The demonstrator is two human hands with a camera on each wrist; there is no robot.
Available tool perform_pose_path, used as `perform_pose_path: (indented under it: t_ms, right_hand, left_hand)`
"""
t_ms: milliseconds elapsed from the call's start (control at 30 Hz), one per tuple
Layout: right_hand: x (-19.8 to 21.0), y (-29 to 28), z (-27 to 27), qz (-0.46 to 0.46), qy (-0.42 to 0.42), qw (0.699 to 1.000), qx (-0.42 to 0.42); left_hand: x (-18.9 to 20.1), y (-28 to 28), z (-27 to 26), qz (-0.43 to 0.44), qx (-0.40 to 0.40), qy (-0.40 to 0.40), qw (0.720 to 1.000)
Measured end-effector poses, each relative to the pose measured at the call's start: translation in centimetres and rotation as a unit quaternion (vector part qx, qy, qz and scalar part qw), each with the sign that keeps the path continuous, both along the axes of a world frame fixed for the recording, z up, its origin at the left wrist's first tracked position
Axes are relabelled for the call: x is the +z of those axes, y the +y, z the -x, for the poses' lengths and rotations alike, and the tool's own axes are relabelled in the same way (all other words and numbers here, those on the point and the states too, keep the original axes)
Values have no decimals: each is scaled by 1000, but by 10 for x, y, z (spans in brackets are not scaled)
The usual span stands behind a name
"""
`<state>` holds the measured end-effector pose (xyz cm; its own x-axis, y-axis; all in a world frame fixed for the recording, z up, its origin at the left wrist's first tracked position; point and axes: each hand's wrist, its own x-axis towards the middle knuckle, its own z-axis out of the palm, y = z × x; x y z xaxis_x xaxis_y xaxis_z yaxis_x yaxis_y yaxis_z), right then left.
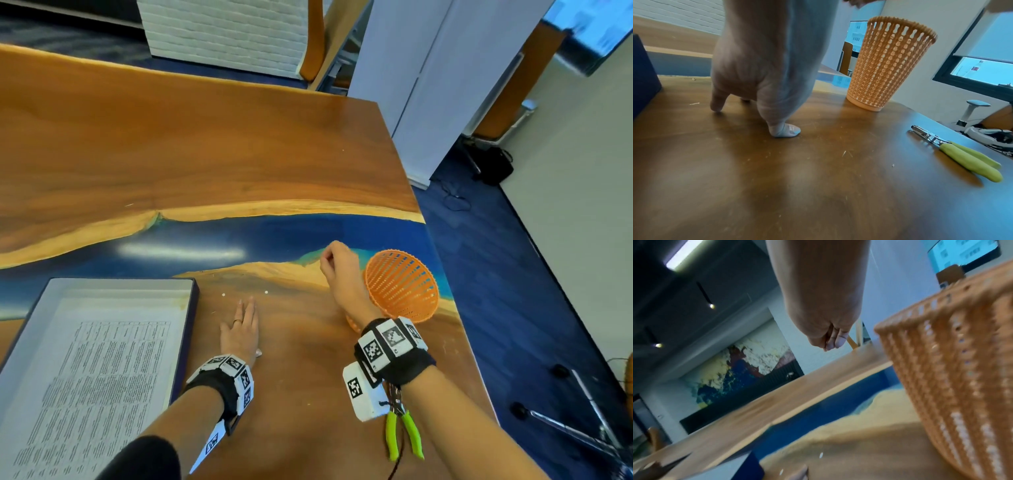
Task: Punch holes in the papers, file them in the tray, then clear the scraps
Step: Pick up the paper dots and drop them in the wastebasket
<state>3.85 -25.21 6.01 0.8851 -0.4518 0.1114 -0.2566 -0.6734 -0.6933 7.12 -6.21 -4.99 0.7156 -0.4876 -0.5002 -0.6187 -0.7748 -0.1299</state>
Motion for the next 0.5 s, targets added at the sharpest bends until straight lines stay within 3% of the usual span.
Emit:
perform_pose_path:
  t_ms: [100, 200, 500]
  right_hand:
    - [27, -33, 25, 30, -20, 998, -46]
    - [38, -60, 50, 27, 12, 996, -86]
    - [17, -95, 65, 33, 134, 981, -133]
  left_hand:
    - [2, -2, 0, -2, -1, 3, 1000]
    - [3, -5, -1, -9, 2, 12, 1000]
    - [5, -6, 0, -27, -15, 7, 999]
